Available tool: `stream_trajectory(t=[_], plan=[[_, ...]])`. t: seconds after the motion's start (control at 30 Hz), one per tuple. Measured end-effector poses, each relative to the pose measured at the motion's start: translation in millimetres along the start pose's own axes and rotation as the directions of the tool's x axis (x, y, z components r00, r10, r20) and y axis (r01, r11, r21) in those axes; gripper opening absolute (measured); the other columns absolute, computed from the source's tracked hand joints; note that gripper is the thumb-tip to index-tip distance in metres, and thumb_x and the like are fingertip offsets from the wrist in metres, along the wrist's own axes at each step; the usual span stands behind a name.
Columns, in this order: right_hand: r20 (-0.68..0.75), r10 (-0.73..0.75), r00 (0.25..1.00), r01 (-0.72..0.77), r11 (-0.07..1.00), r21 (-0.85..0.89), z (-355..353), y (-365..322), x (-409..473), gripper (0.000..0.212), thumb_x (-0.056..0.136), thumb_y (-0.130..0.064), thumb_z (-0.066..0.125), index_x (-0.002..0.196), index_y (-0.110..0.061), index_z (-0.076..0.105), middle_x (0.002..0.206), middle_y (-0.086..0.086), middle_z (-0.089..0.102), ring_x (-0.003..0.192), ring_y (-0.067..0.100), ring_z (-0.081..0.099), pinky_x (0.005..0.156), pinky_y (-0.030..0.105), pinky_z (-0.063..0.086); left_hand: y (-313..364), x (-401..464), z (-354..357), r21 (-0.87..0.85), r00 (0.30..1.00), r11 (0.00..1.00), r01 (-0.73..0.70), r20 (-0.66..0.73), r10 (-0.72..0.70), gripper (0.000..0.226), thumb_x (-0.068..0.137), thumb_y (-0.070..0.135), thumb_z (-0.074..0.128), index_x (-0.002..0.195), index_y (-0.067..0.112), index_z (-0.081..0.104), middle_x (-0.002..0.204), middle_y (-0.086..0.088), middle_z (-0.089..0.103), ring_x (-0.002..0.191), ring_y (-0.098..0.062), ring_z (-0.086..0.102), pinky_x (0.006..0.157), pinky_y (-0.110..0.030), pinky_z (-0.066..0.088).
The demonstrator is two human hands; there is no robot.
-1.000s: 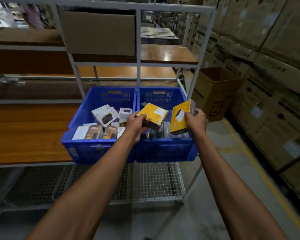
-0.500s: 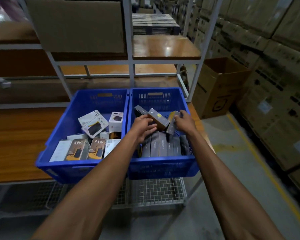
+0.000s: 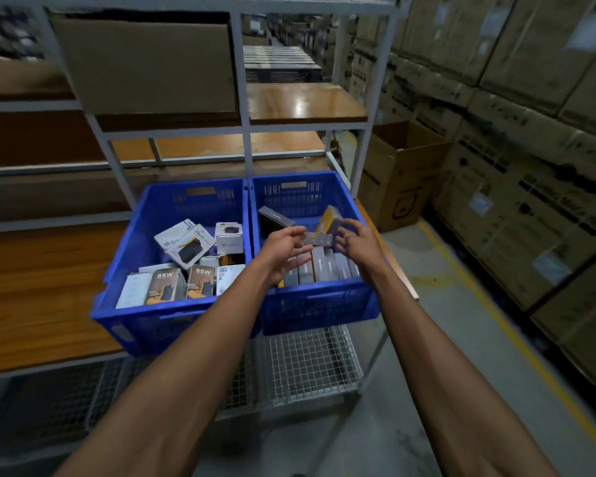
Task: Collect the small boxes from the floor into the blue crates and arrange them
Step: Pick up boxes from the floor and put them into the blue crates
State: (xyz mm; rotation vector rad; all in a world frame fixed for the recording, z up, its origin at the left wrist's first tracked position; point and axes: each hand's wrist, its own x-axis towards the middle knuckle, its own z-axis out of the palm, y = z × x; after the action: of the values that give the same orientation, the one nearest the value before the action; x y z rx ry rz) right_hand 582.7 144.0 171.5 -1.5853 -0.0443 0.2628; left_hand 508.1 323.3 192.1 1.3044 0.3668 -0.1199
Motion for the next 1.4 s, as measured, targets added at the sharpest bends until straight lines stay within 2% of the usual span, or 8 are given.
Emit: stream_trajectory(t=[0.2,0.3,0.47,0.57,0.87,1.03,1.2,1.4], plan=[[-0.146,-0.047,0.988,0.049,0.999,0.004,-1.4,6.0,-110.5,0.028,0.103,0.008,0.04,0.122,-0.008,0.054,0.1,0.019,0.067,0.069,0.015,0.063,0.056,0.02,0.051,-21.6,-81.3,6.3,0.025,0.999,1.0,-0.011,0.033,0.01,0.028,0.106,0.003,0.048,0.128,0.01,0.065,0.123,-0.011,0.068,0.102,-0.026,0.07,0.092,-0.045,0.062],[-0.266,-0.088,0.96,0.065,0.993,-0.094,-9.0,16.1,-177.9,0.026,0.102,0.004,0.043,0.118,-0.01,0.059,0.097,0.012,0.071,0.079,0.018,0.067,0.066,0.023,0.056,-45.5,-122.7,14.7,0.088,0.997,0.996,0.028,0.074,-0.034,0.021,0.104,0.009,0.057,0.121,0.015,0.067,0.115,-0.008,0.071,0.085,-0.02,0.07,0.074,-0.034,0.062],[-0.393,-0.028,0.919,-0.007,0.996,-0.088,-34.8,47.0,-295.6,0.024,0.1,0.0,0.05,0.107,-0.018,0.064,0.097,0.011,0.075,0.078,0.017,0.069,0.073,0.032,0.06,-94.8,-194.4,40.8,0.133,0.986,0.989,0.063,0.145,-0.083,0.024,0.101,0.004,0.058,0.12,0.014,0.067,0.1,-0.005,0.069,0.074,-0.017,0.064,0.07,-0.031,0.056],[-0.47,-0.003,0.883,-0.044,0.995,-0.087,-60.1,64.3,-365.7,0.026,0.1,-0.001,0.049,0.115,-0.016,0.065,0.1,0.011,0.077,0.083,0.019,0.072,0.081,0.038,0.062,-128.9,-238.4,65.9,0.154,0.97,0.985,0.074,0.217,-0.107,0.022,0.099,0.002,0.056,0.115,0.014,0.066,0.093,-0.006,0.067,0.064,-0.014,0.061,0.062,-0.027,0.054],[-0.678,0.052,0.734,-0.126,0.99,-0.061,-138.1,119.9,-591.7,0.017,0.099,-0.009,0.061,0.111,-0.02,0.067,0.101,0.011,0.076,0.093,0.026,0.075,0.082,0.039,0.065,-229.7,-390.0,167.0,0.349,0.886,0.937,0.02,0.429,-0.178,0.02,0.101,0.004,0.054,0.11,0.015,0.068,0.096,-0.007,0.069,0.063,-0.016,0.061,0.062,-0.028,0.055],[-0.744,0.094,0.662,-0.132,0.991,0.008,-171.8,169.1,-726.8,0.017,0.097,-0.007,0.064,0.108,-0.019,0.067,0.1,0.014,0.075,0.082,0.018,0.073,0.075,0.035,0.065,-295.2,-494.3,208.9,0.436,0.842,0.899,-0.037,0.498,-0.207,0.021,0.1,0.004,0.054,0.11,0.016,0.068,0.093,-0.004,0.071,0.061,-0.013,0.062,0.062,-0.026,0.053],[-0.77,0.144,0.621,-0.155,0.986,0.059,-184.5,226.0,-853.5,0.017,0.093,-0.007,0.068,0.103,-0.021,0.068,0.09,0.009,0.071,0.079,0.017,0.07,0.076,0.04,0.065,-380.4,-606.5,216.9,0.48,0.834,0.875,-0.055,0.505,-0.225,0.019,0.1,0.004,0.062,0.115,0.013,0.068,0.091,-0.006,0.069,0.063,-0.011,0.062,0.06,-0.024,0.054],[-0.818,0.192,0.542,-0.159,0.979,0.124,-176.6,255.7,-989.5,0.023,0.087,-0.004,0.07,0.101,-0.021,0.071,0.087,0.001,0.073,0.077,0.014,0.071,0.076,0.04,0.066,-445.9,-722.8,210.9,0.498,0.804,0.861,-0.103,0.551,-0.222,0.02,0.094,-0.003,0.069,0.106,0.012,0.066,0.089,-0.012,0.064,0.072,-0.016,0.064,0.066,-0.028,0.056]])
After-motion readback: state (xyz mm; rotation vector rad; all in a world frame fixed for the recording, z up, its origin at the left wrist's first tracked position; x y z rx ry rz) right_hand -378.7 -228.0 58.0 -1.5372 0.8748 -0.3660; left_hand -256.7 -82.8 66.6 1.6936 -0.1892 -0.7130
